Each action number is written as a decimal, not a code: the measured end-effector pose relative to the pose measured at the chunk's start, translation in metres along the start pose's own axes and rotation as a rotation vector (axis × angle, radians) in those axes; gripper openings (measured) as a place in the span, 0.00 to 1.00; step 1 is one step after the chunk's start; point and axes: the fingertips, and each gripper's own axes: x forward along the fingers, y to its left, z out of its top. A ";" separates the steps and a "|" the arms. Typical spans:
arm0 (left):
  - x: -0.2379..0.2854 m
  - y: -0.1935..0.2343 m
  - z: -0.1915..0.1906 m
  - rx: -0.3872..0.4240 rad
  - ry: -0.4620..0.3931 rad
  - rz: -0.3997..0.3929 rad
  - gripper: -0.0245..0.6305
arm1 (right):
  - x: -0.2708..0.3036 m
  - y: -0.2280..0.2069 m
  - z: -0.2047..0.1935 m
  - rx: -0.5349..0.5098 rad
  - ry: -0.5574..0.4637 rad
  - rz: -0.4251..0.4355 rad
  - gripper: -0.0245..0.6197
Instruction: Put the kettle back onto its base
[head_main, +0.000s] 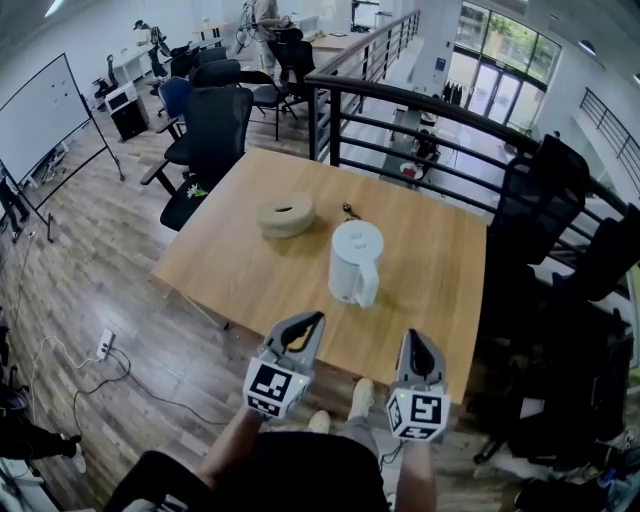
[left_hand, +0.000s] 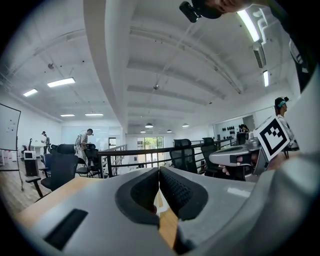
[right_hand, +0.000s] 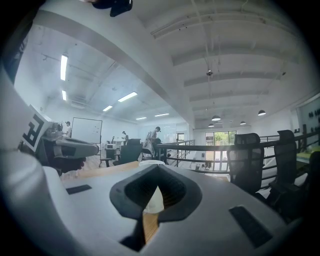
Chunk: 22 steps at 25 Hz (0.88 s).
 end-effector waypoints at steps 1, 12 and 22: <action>0.000 0.000 0.000 0.001 -0.001 -0.001 0.04 | 0.000 0.001 0.001 -0.002 -0.008 0.002 0.04; 0.000 -0.001 -0.001 0.006 0.004 0.004 0.04 | -0.001 0.001 0.002 -0.009 -0.011 0.010 0.04; 0.003 0.000 0.000 0.016 -0.002 0.004 0.04 | 0.003 0.003 0.000 -0.008 -0.008 0.017 0.04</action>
